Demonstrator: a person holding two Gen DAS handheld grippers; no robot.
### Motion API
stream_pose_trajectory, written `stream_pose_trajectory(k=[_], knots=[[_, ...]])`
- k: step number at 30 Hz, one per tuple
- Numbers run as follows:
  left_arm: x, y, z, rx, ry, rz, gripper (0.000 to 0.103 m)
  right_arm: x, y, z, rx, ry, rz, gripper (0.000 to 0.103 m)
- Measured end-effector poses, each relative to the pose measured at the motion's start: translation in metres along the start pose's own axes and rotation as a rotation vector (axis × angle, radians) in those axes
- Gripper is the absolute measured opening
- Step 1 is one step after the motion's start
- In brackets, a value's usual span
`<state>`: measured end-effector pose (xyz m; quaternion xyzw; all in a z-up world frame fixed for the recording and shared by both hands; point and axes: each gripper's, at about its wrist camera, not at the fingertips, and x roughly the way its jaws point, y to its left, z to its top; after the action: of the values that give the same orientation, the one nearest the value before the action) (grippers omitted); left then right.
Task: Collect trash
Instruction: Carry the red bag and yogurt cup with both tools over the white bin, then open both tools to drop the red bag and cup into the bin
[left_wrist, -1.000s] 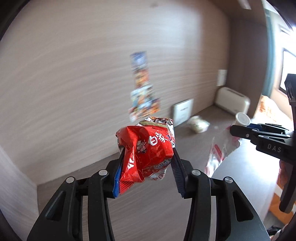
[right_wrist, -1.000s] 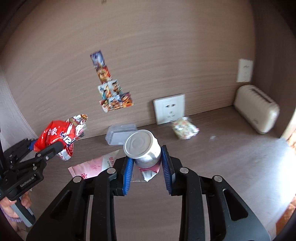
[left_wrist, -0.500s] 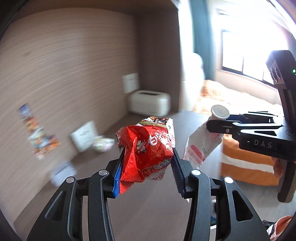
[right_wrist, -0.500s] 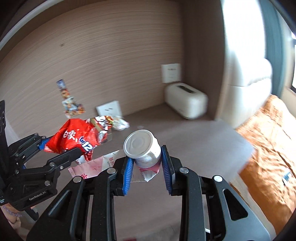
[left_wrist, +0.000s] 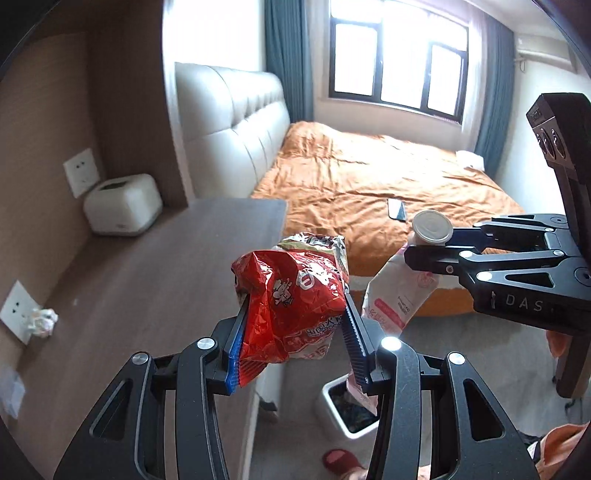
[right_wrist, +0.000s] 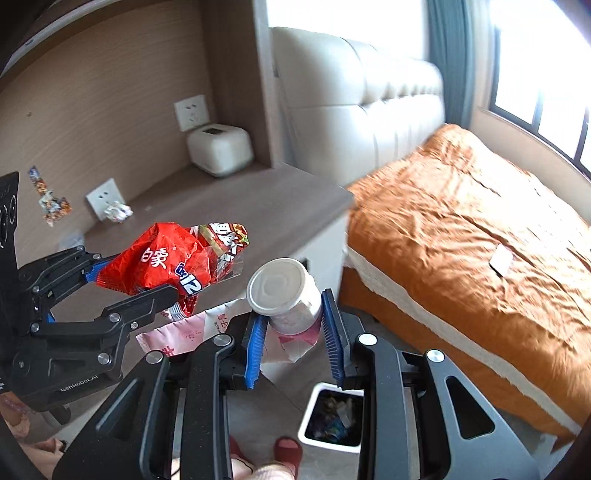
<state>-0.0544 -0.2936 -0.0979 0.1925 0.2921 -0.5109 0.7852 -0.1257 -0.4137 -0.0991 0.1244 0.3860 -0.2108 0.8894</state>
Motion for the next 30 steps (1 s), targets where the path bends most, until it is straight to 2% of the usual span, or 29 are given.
stream_pose_trajectory(k=[5, 14, 20, 30], knots=[[0.037, -0.035, -0.013, 0.027, 0.082, -0.065, 0.045, 0.02, -0.037, -0.035, 0.063, 0.072, -0.063, 0.031], [0.106, -0.057, -0.051, 0.021, 0.235, -0.156, 0.045, 0.071, -0.083, -0.1, 0.115, 0.226, -0.119, 0.031], [0.167, -0.077, -0.089, 0.027, 0.324, -0.212, 0.045, 0.116, -0.093, -0.139, 0.099, 0.301, -0.115, 0.031], [0.283, -0.106, -0.163, 0.07, 0.431, -0.293, 0.045, 0.224, -0.117, -0.228, -0.003, 0.444, -0.133, 0.031]])
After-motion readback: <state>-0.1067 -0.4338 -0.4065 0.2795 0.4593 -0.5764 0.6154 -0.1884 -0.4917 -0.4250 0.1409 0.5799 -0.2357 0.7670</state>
